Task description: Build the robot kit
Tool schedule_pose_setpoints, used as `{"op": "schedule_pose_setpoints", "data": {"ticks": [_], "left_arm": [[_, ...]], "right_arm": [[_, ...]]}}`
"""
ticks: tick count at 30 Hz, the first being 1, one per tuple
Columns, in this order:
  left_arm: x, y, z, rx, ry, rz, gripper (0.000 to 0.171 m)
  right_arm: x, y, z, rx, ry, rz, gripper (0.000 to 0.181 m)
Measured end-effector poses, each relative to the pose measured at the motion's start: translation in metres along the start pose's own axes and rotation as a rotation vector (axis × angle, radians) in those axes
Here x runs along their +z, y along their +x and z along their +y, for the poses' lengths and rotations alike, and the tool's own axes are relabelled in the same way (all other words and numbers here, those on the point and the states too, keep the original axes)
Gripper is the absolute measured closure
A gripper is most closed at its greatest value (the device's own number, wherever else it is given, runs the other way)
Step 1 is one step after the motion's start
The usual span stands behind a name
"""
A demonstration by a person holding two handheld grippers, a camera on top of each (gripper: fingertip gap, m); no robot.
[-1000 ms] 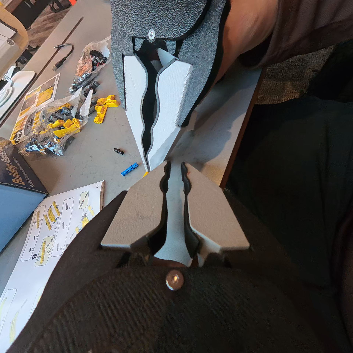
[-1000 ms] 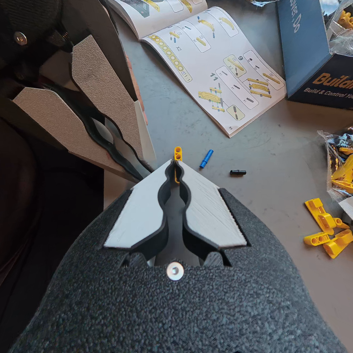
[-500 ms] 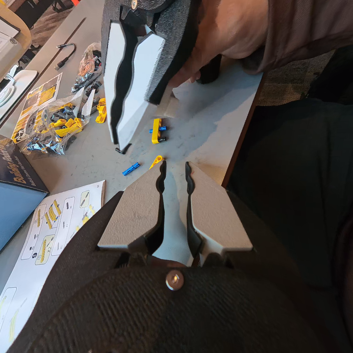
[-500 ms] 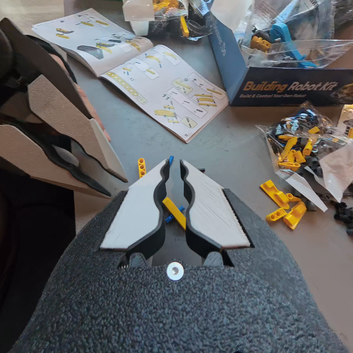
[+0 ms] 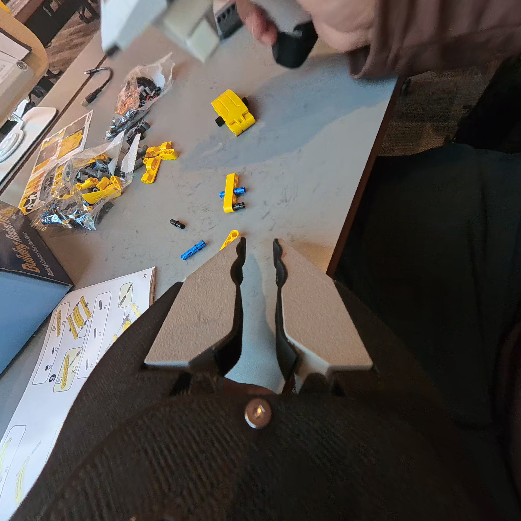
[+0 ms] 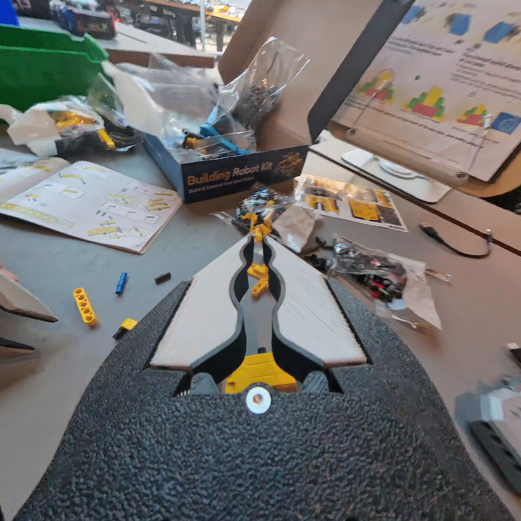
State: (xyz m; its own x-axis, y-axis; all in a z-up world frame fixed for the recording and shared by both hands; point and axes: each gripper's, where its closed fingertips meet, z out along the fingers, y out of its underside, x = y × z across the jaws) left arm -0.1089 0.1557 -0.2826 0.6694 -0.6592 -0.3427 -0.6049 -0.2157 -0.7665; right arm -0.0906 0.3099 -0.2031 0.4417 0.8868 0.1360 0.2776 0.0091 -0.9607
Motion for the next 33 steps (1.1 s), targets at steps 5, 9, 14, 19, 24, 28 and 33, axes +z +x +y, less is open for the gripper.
{"op": "schedule_pose_setpoints", "data": {"ticks": [5, 9, 14, 19, 24, 28, 33], "left_arm": [[0.0, 0.0, 0.0, -0.004, -0.002, 0.005, 0.155], [0.0, 0.0, 0.0, -0.006, -0.003, 0.005, 0.156], [0.0, 0.0, 0.0, -0.003, -0.003, 0.002, 0.156], [0.0, 0.0, 0.0, 0.002, -0.001, -0.001, 0.157], [0.0, 0.001, 0.0, 0.009, 0.002, -0.003, 0.157], [0.0, 0.001, 0.0, 0.006, 0.0, -0.001, 0.157], [0.0, 0.0, 0.0, 0.002, -0.002, 0.0, 0.157]], "right_arm": [[-0.032, 0.051, -0.012, 0.135, 0.093, 0.112, 0.177], [-0.028, 0.042, -0.007, 0.192, 0.072, 0.024, 0.172], [-0.004, -0.003, 0.013, 0.015, -0.089, -0.072, 0.171], [0.005, -0.017, 0.025, -0.078, -0.162, -0.086, 0.171], [0.0, 0.004, 0.03, -0.036, -0.18, -0.046, 0.169], [-0.012, 0.025, 0.027, 0.02, -0.188, -0.033, 0.163], [-0.026, 0.035, 0.036, 0.076, -0.222, -0.037, 0.158]]}}
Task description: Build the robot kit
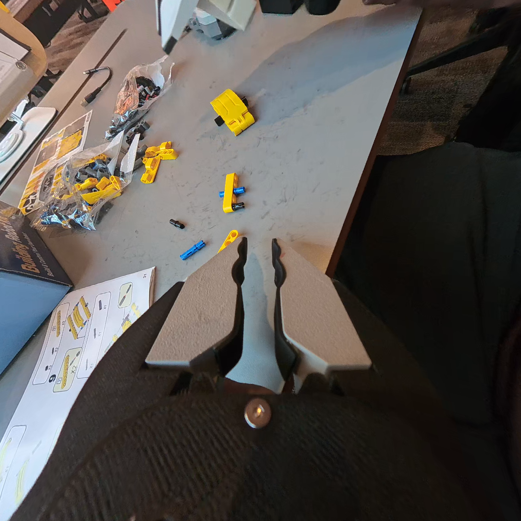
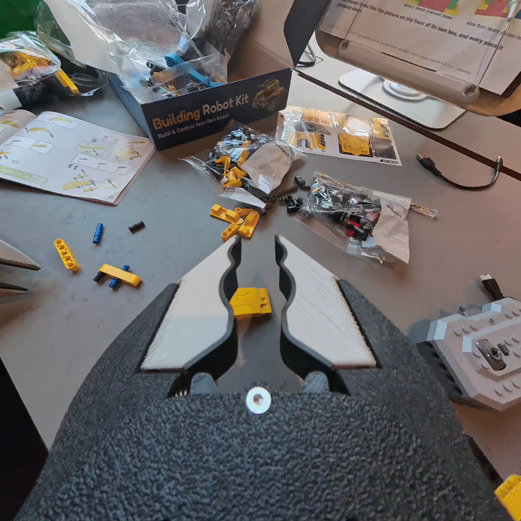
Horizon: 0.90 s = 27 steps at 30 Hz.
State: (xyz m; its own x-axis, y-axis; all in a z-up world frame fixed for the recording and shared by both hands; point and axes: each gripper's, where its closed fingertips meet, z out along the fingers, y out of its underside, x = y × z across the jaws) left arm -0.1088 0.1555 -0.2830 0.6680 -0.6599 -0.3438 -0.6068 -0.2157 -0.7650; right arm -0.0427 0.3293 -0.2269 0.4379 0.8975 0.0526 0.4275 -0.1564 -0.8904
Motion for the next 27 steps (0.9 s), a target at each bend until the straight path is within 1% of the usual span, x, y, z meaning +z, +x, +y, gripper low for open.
{"op": "schedule_pose_setpoints", "data": {"ticks": [4, 7, 11, 15, 19, 23, 27], "left_arm": [[0.0, 0.0, 0.0, -0.001, 0.0, 0.0, 0.157], [0.0, 0.0, 0.0, 0.002, 0.001, -0.002, 0.158], [0.0, 0.0, 0.0, 0.004, 0.002, -0.003, 0.158], [0.0, 0.0, 0.0, 0.003, 0.002, -0.003, 0.157], [0.0, 0.0, 0.0, 0.001, 0.0, -0.003, 0.157], [0.0, 0.0, 0.0, 0.0, -0.001, -0.004, 0.158], [0.0, 0.0, 0.0, 0.0, -0.001, -0.003, 0.158]], "right_arm": [[-0.002, -0.01, 0.017, 0.002, -0.077, -0.036, 0.148], [-0.004, -0.019, 0.031, -0.009, -0.12, -0.047, 0.145], [-0.008, -0.022, 0.049, -0.005, -0.192, -0.052, 0.133], [-0.013, -0.025, 0.059, 0.031, -0.196, -0.087, 0.13], [-0.012, -0.025, 0.067, 0.029, -0.224, -0.099, 0.122], [-0.005, -0.032, 0.075, 0.01, -0.266, -0.134, 0.122], [0.002, -0.043, 0.075, -0.051, -0.294, -0.159, 0.132]]}}
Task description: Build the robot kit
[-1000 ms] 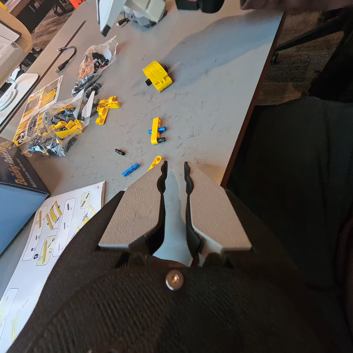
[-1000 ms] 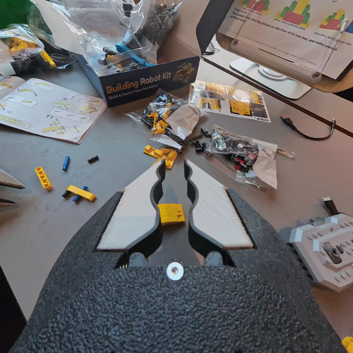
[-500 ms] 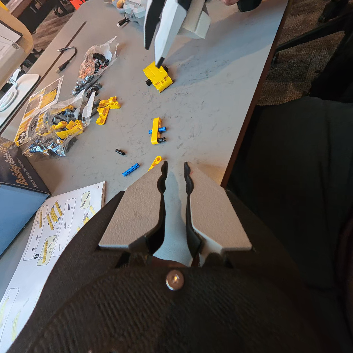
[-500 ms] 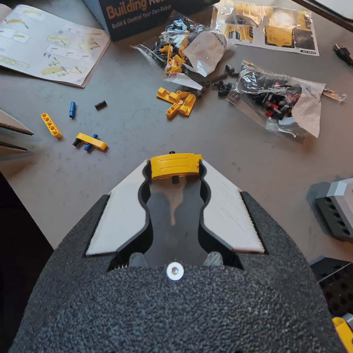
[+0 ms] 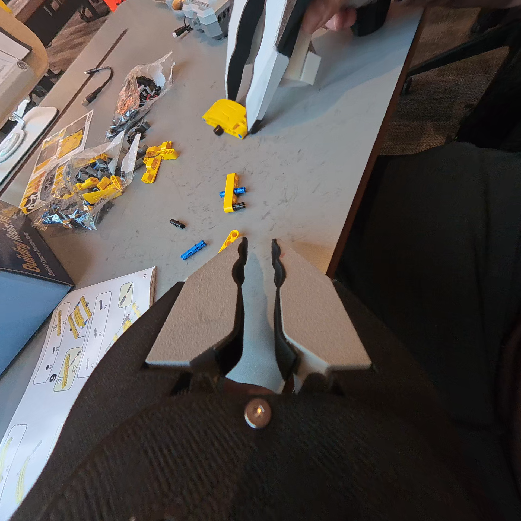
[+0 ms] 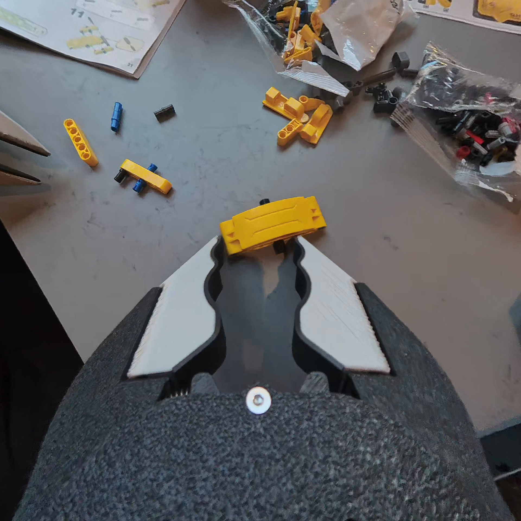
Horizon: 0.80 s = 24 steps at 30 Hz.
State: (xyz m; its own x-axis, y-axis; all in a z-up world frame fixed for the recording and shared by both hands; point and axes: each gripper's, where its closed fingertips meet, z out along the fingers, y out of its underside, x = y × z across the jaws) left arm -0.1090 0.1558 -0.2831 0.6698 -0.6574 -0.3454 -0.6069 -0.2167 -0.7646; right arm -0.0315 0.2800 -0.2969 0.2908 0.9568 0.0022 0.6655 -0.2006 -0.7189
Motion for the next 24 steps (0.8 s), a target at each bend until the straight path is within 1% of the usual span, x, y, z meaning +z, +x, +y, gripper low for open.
{"op": "schedule_pose_setpoints", "data": {"ticks": [3, 6, 9, 10, 12, 14, 16, 18, 20, 22, 24], "left_arm": [[0.0, 0.0, 0.0, 0.001, 0.0, -0.001, 0.158], [0.0, 0.0, 0.0, 0.006, 0.003, -0.005, 0.158], [0.0, 0.0, 0.0, 0.015, 0.004, -0.012, 0.16], [0.0, 0.0, 0.0, 0.016, 0.004, -0.013, 0.16], [0.0, 0.0, -0.001, 0.017, 0.005, -0.013, 0.16], [0.0, 0.0, -0.001, 0.017, 0.005, -0.013, 0.16], [0.0, 0.0, -0.001, 0.02, 0.006, -0.016, 0.16], [0.0, 0.0, -0.001, 0.025, 0.008, -0.02, 0.16], [-0.001, 0.0, -0.001, 0.027, 0.009, -0.021, 0.16], [0.0, 0.0, -0.001, 0.024, 0.008, -0.018, 0.16], [0.0, 0.0, -0.001, 0.02, 0.006, -0.015, 0.16]], "right_arm": [[0.005, -0.007, -0.005, -0.014, -0.004, -0.014, 0.136], [0.003, -0.01, -0.012, -0.035, -0.004, -0.006, 0.131], [-0.008, -0.01, -0.038, -0.067, 0.06, 0.032, 0.128], [-0.012, -0.016, -0.05, -0.074, 0.092, 0.018, 0.129], [-0.013, -0.035, -0.07, -0.082, 0.132, -0.057, 0.134], [-0.009, -0.041, -0.08, -0.115, 0.128, -0.056, 0.137], [-0.005, -0.039, -0.083, -0.134, 0.122, -0.036, 0.143], [-0.005, -0.039, -0.086, -0.099, 0.137, -0.059, 0.144], [-0.009, -0.032, -0.094, -0.071, 0.164, -0.048, 0.15], [-0.018, -0.023, -0.105, -0.087, 0.181, 0.001, 0.155], [-0.027, -0.018, -0.12, -0.111, 0.202, 0.031, 0.155]]}}
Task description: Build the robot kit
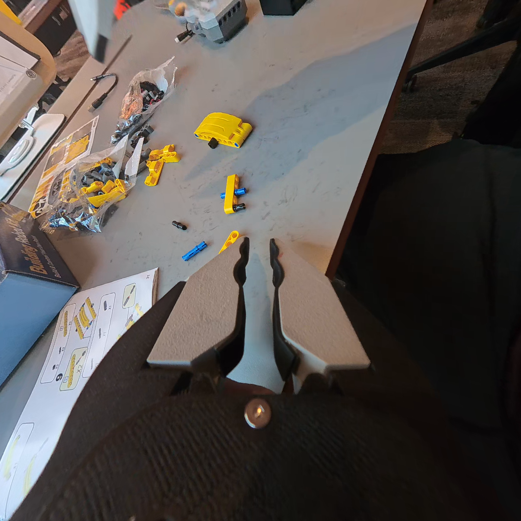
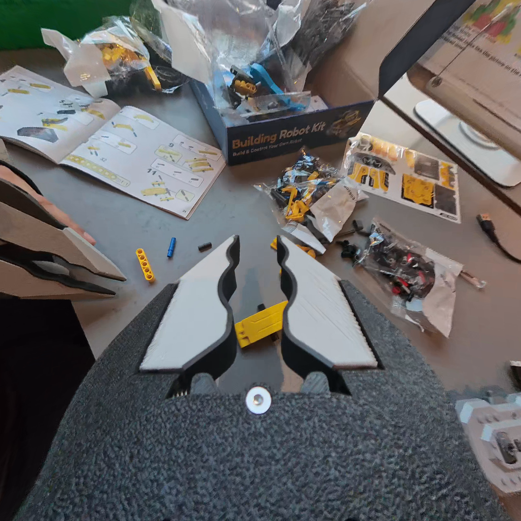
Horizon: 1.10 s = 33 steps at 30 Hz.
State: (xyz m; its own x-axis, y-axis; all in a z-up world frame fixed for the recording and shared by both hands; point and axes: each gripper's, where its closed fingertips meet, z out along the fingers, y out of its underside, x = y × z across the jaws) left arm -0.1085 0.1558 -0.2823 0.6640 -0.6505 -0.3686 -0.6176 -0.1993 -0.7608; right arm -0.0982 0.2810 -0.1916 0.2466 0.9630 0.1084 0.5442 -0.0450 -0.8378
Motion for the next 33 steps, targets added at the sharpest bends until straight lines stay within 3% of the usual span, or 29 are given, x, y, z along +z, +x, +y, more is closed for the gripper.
{"op": "schedule_pose_setpoints", "data": {"ticks": [6, 12, 17, 22, 27, 33], "left_arm": [[0.0, 0.0, 0.0, -0.002, -0.001, 0.001, 0.16], [0.0, 0.0, 0.0, -0.004, -0.001, 0.003, 0.16], [0.0, 0.0, 0.0, 0.006, 0.003, -0.004, 0.16], [0.0, 0.0, 0.0, 0.004, 0.001, -0.001, 0.161], [0.0, 0.0, 0.0, 0.002, 0.001, 0.0, 0.161], [0.0, 0.0, 0.0, 0.006, 0.002, -0.003, 0.161]], "right_arm": [[0.003, -0.016, -0.037, 0.057, 0.096, -0.096, 0.158], [0.055, -0.069, 0.016, 0.035, -0.095, -0.228, 0.159], [0.071, -0.094, 0.051, -0.007, -0.197, -0.269, 0.157], [0.076, -0.097, 0.058, 0.022, -0.213, -0.299, 0.159], [0.078, -0.094, 0.062, -0.022, -0.22, -0.266, 0.177], [0.077, -0.095, 0.063, -0.035, -0.214, -0.252, 0.177]]}}
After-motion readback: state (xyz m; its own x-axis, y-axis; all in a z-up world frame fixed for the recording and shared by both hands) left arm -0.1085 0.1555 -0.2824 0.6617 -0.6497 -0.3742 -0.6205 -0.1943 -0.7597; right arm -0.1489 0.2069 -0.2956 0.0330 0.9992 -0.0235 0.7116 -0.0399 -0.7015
